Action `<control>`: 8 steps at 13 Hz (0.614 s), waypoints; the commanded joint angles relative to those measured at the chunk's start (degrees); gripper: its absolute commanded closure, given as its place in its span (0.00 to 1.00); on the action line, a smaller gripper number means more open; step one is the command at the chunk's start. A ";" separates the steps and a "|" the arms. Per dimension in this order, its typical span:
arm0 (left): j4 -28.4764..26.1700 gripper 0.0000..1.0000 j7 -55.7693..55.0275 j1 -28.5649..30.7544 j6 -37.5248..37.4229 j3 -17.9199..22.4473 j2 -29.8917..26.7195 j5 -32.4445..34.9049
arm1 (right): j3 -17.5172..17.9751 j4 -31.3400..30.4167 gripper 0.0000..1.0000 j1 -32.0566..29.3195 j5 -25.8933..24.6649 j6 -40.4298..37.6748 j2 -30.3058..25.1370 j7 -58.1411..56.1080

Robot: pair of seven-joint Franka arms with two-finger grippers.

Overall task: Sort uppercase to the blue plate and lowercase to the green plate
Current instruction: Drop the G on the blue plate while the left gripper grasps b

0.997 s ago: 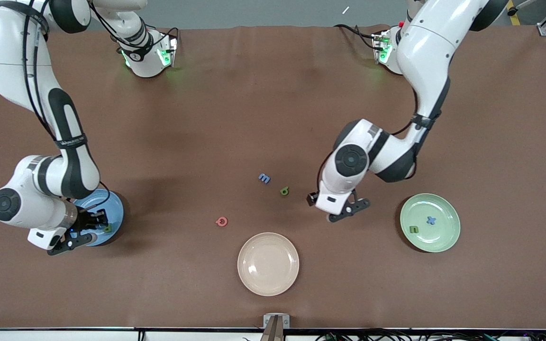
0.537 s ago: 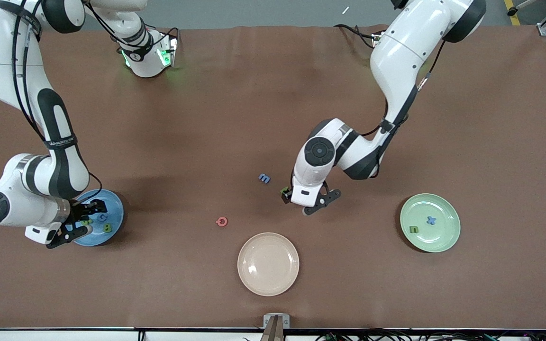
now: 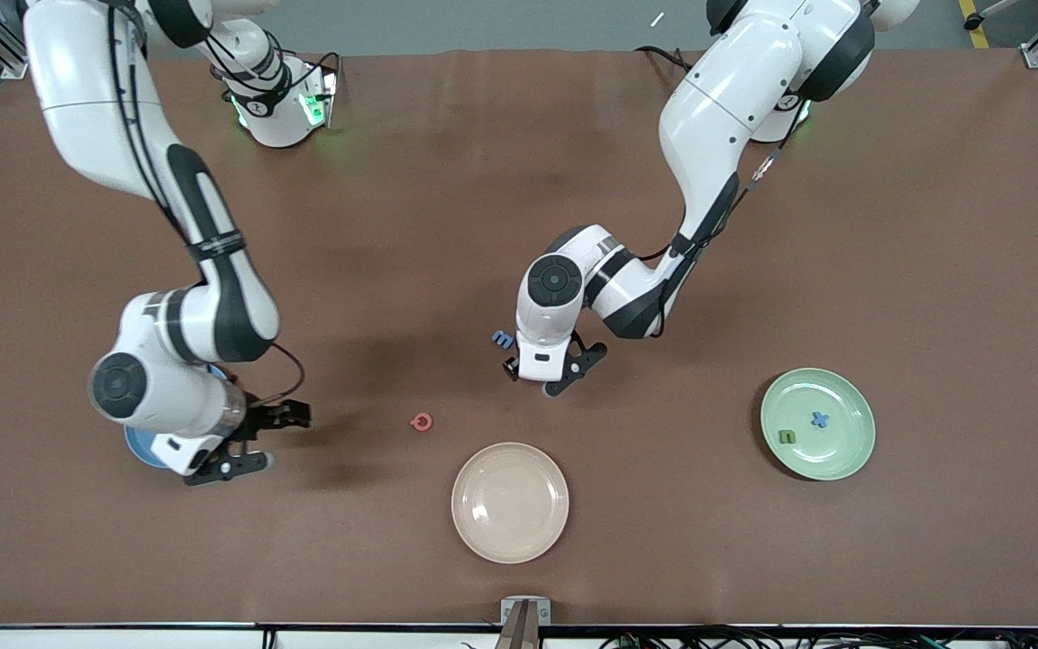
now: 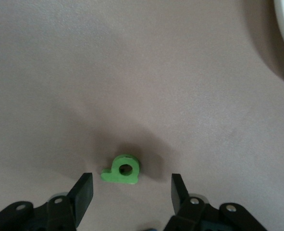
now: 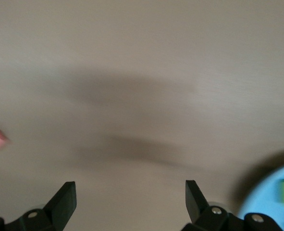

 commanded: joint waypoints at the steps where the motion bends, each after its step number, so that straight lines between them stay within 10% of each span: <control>1: 2.27 0.28 -0.93 -1.21 -0.76 1.56 1.37 0.15 | -0.70 0.09 0.00 5.55 0.34 4.39 1.46 12.05; 8: 2.18 0.31 -0.93 -1.13 -1.82 1.56 1.55 0.15 | -1.75 -0.17 0.00 15.67 -4.57 14.77 7.27 27.46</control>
